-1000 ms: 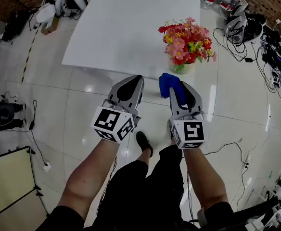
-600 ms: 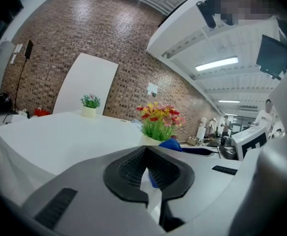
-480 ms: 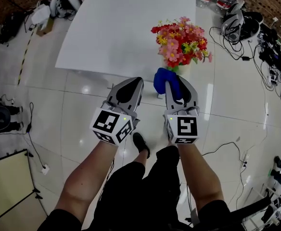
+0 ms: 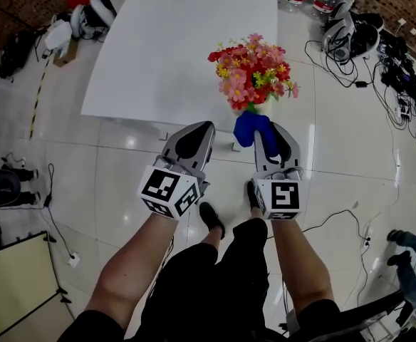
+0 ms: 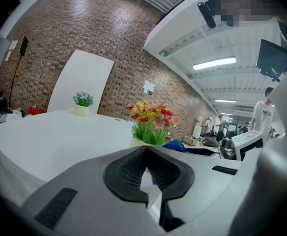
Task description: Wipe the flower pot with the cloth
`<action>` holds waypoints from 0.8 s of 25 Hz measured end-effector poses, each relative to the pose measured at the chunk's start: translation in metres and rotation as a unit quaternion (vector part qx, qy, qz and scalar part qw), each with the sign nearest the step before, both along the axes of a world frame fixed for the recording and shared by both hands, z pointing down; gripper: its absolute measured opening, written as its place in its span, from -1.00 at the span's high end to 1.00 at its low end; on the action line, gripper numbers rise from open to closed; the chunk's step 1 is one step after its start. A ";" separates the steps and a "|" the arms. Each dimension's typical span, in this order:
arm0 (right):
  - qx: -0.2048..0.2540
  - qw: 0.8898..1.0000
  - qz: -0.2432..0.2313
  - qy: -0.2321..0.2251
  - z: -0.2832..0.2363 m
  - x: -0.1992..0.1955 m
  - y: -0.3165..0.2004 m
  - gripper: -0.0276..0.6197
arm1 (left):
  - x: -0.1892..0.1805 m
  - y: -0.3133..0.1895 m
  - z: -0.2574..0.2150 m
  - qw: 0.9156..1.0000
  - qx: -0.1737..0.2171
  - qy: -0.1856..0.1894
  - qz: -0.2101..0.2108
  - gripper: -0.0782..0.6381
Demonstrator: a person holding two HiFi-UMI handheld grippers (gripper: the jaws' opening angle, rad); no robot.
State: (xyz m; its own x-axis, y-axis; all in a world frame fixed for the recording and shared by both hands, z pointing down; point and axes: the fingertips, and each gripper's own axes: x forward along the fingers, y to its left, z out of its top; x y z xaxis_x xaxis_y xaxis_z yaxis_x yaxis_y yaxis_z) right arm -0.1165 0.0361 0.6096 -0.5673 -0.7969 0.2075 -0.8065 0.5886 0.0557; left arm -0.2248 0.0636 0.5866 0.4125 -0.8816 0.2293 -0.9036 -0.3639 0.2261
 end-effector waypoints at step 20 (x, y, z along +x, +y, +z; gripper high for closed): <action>-0.012 0.999 0.038 -0.021 -0.031 0.038 0.009 0.61 | 0.010 -0.004 -0.032 1.000 0.017 0.009 0.022 0.79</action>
State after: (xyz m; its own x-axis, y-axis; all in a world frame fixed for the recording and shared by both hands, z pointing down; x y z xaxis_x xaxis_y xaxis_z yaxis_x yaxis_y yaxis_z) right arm -0.0788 0.0450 0.5789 -0.5133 -0.8333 0.2053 -0.8506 0.5257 0.0073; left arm -0.2151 0.0593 0.5544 0.4546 -0.8699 0.1916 -0.8826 -0.4110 0.2282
